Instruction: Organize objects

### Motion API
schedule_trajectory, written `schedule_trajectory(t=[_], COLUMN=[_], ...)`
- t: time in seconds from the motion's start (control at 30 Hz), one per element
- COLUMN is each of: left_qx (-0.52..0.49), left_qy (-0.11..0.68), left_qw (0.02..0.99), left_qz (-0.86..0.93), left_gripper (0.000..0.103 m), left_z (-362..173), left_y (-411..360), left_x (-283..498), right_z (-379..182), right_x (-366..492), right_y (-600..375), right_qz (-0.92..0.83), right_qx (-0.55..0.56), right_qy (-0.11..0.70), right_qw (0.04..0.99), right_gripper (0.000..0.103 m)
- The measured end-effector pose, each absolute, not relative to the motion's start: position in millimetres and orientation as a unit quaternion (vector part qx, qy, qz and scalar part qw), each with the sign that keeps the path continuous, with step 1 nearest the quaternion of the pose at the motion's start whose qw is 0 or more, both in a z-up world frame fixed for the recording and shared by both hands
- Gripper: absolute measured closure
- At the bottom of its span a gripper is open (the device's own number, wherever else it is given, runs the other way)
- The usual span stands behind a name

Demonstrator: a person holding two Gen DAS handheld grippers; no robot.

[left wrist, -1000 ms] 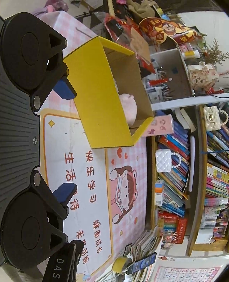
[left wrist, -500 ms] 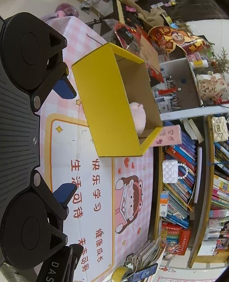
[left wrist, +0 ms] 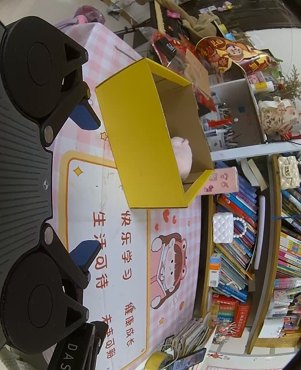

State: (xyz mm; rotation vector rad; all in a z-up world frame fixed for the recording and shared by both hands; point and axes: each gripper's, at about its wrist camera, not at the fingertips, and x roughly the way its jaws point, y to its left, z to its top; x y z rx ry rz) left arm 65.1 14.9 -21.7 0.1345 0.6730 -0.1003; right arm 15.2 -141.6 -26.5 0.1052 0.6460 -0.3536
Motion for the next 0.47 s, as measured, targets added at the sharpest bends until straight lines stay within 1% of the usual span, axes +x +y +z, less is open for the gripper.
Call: schedule_trajectory(t=[0.27,0.47], left_qx=[0.076,0.066], left_qy=[0.332,0.331], left_qw=[0.939,0.94], left_qz=[-0.044,-0.043], left_gripper=[0.0,0.0], left_z=[-23.0,-21.8], left_y=[11.4,12.7], left_x=[67.6,71.1], right_z=[-27.3,-28.9], right_x=[15.6,16.4], right_y=[-141.8,-145.2], right_qz=[-0.167,-0.16], right_qx=[0.049,0.047], right_qy=[0.318,0.318], right_qw=[0.932,0.933], right_gripper=[0.0,0.0])
